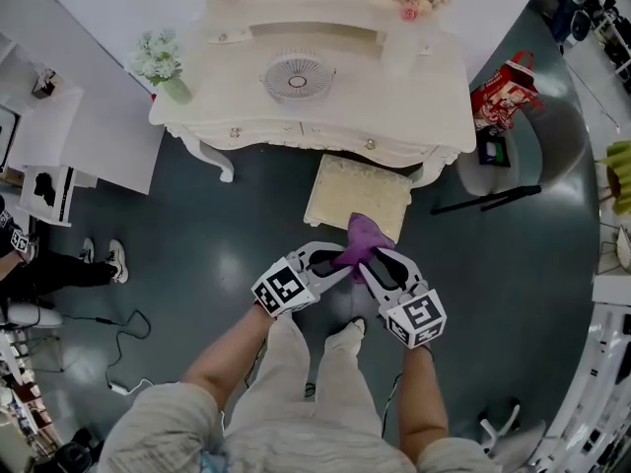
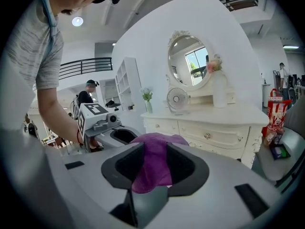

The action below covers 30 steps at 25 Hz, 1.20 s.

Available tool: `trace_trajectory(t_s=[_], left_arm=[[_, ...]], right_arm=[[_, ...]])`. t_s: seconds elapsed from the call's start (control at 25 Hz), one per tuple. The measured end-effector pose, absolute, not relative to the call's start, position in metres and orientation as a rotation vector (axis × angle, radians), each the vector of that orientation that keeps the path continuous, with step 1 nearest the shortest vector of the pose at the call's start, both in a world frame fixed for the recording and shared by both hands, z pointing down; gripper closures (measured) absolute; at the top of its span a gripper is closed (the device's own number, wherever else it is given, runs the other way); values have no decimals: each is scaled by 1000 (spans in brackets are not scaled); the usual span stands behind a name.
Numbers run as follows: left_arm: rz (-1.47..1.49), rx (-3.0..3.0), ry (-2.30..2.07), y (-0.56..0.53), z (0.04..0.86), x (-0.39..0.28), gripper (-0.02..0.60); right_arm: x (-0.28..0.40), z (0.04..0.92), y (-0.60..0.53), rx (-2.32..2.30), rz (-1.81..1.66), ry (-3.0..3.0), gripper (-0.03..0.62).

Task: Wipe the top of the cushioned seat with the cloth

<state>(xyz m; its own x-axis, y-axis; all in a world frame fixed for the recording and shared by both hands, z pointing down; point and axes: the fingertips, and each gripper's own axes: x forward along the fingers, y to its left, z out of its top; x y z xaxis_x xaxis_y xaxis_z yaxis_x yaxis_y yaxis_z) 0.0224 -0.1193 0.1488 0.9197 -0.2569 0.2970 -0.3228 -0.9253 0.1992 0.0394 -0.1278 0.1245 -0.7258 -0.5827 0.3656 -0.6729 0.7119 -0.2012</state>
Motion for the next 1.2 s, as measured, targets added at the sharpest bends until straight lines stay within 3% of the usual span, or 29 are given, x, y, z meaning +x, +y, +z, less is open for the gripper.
trace_trajectory(t_s=[0.24, 1.2], left_arm=[[439, 2881, -372, -152, 192, 29, 505], [442, 2997, -413, -266, 378, 54, 502]], right_arm=[[46, 169, -150, 1008, 528, -2642, 454], [82, 356, -261, 1218, 318, -2634, 451]])
